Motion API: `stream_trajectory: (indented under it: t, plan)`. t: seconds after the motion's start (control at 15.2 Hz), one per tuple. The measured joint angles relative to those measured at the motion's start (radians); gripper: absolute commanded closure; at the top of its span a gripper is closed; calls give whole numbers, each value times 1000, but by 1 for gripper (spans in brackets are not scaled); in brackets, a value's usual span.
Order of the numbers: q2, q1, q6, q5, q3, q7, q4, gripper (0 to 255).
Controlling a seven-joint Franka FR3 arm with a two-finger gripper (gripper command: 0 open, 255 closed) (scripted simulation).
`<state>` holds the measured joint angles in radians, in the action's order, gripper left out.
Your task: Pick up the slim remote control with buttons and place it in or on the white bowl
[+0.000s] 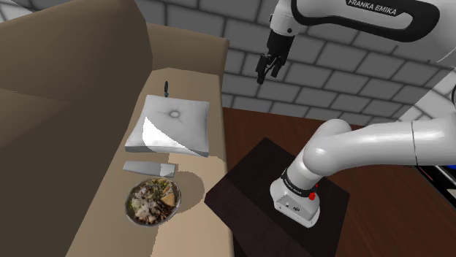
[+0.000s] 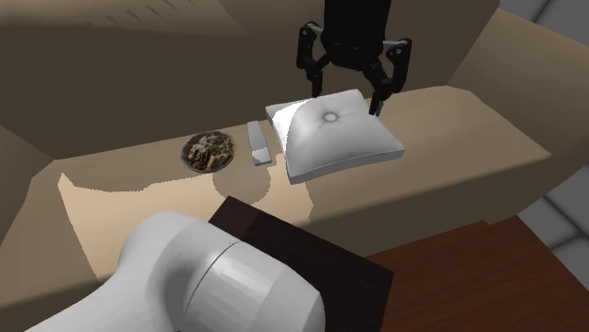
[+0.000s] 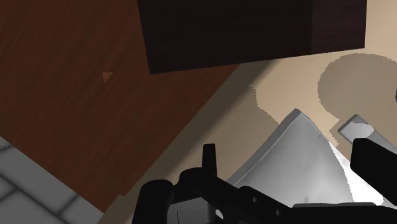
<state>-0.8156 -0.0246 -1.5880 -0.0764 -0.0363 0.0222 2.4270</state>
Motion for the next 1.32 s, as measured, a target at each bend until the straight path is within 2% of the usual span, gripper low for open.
stream_trajectory:
  t: [0.2, 0.59, 1.32]
  plan:
    - [30, 12, -33, 7, 9, 0, 5, 0]
    - [151, 64, -218, 35, 49, -3, 72, 0]
    - [506, 148, -537, 58, 130, -13, 39, 0]
